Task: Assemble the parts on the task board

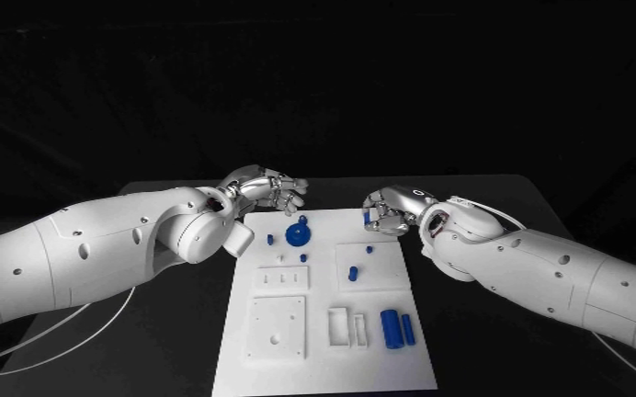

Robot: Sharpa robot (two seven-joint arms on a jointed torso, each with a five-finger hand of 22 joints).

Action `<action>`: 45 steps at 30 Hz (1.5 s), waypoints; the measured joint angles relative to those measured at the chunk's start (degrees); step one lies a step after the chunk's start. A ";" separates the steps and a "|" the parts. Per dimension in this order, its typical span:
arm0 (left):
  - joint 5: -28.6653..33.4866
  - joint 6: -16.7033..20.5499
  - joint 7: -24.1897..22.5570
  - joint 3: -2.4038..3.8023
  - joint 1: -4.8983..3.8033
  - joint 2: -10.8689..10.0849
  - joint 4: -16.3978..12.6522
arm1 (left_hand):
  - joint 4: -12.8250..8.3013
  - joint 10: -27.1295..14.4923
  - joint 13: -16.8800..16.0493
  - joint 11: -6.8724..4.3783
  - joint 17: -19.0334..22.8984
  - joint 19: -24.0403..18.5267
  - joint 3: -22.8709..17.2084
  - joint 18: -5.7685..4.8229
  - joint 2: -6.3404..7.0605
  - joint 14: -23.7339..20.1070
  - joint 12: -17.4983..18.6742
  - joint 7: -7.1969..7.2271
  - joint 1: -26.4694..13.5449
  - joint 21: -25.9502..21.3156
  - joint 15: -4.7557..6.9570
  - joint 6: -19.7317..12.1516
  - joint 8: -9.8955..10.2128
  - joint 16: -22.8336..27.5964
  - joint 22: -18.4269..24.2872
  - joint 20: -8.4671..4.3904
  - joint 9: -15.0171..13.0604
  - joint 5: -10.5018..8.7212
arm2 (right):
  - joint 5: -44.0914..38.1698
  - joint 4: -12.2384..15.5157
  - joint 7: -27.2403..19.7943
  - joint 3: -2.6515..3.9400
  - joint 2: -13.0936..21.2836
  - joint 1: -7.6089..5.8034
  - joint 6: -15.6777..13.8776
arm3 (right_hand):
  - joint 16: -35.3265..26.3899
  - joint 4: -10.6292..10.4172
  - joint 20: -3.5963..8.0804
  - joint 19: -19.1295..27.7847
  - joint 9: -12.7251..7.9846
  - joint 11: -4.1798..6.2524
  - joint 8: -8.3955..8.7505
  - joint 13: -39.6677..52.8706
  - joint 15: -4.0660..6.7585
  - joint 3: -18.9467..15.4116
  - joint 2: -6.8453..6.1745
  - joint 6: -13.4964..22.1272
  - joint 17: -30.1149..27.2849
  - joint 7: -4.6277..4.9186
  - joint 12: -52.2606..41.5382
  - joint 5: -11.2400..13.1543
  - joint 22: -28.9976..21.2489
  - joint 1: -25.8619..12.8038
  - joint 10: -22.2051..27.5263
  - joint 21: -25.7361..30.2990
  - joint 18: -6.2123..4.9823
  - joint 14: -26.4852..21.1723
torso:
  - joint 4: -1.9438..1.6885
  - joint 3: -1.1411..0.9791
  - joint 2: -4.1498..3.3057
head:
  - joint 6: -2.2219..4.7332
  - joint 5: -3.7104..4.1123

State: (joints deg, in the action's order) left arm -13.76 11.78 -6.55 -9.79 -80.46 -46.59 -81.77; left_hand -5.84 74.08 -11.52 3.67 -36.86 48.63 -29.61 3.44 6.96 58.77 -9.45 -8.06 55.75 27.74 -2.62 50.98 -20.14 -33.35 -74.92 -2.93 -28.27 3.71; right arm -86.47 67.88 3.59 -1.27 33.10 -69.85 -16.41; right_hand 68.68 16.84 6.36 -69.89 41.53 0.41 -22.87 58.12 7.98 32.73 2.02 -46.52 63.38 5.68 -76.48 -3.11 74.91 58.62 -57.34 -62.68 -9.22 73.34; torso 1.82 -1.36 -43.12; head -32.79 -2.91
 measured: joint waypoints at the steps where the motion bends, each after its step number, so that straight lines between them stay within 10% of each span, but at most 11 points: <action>1: -0.47 -0.14 0.65 0.00 0.00 0.22 0.00 | 0.12 0.61 -0.23 -0.24 -0.20 0.57 -0.02 0.01 0.05 0.57 -0.33 0.00 -0.05 0.40 0.27 0.00 0.15 -0.47 0.00 -0.15 0.05 0.00 | -0.21 0.53 0.37 0.00 0.01 -0.14 0.21 | 0.00 0.00 0.00 0.00 0.00 0.00 0.02 0.00 0.00 0.00 0.00 0.00 0.00 0.00 0.00 0.00 0.00 0.00 0.00 0.00 0.01 -0.01 | 0.05 0.00 0.13 | 0.04 -0.06; 17: -7.85 -0.47 12.32 -1.18 0.29 3.83 -0.83 | 2.36 6.79 -8.47 -3.22 -6.07 5.65 1.66 -0.10 0.47 5.51 -10.11 0.82 0.38 9.99 4.90 1.22 3.02 -12.06 0.01 -4.45 0.99 -0.40 | -3.06 8.58 6.51 0.02 -0.30 -0.66 2.30 | 0.00 0.00 -0.01 0.02 0.05 0.03 0.13 -0.31 0.06 0.00 -0.23 0.00 -0.01 0.00 0.04 0.00 0.00 0.23 -0.03 0.00 0.02 -0.15 | 0.65 0.20 1.77 | -0.04 -1.23; 29: -11.69 -0.48 17.25 -1.41 0.28 5.15 -0.72 | 4.90 4.83 -11.81 -3.47 -6.43 5.22 2.11 -0.40 2.04 5.11 -14.06 1.22 -0.52 12.17 5.30 1.62 3.55 -14.34 0.01 -4.89 1.13 -0.67 | -4.29 11.61 9.75 0.01 -0.60 -0.66 2.38 | 0.00 0.00 -0.02 0.02 0.04 0.12 0.28 -0.48 0.26 0.35 -0.45 0.00 -0.01 0.00 0.24 0.00 -0.01 0.45 -0.12 0.00 0.02 0.00 | -0.05 0.42 1.92 | -0.07 -1.19; 45: -13.63 -0.47 19.79 -1.41 0.26 6.04 -0.38 | 7.32 3.40 -12.56 -3.47 -6.13 4.49 1.93 -0.45 2.63 4.70 -14.69 1.22 -0.65 12.63 5.69 1.62 3.55 -14.34 0.02 -4.56 0.98 -0.67 | -5.02 13.78 11.76 0.00 -1.26 -0.66 2.39 | 0.00 -0.19 -0.12 0.09 0.14 0.23 0.65 -0.73 0.35 0.85 -0.69 0.00 -0.07 0.00 0.49 0.00 -0.01 0.68 -0.23 0.00 0.01 0.17 | 0.03 0.40 1.81 | -0.13 -1.54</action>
State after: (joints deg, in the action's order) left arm -27.39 11.30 13.24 -11.21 -80.19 -40.55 -82.15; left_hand 1.48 77.48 -24.08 0.21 -42.99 53.12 -27.68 2.99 9.59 63.47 -24.14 -6.83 55.11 40.37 3.07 52.60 -16.60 -47.70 -74.90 -7.48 -27.30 3.05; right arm -91.49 81.66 15.35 -1.27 31.83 -70.51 -14.02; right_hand 68.68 16.64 6.24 -69.81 41.67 0.64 -22.22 57.39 8.33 33.57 1.34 -46.52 63.31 5.68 -75.99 -3.11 74.90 59.30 -57.57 -62.68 -9.21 73.52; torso 1.85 -0.96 -41.31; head -32.92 -4.45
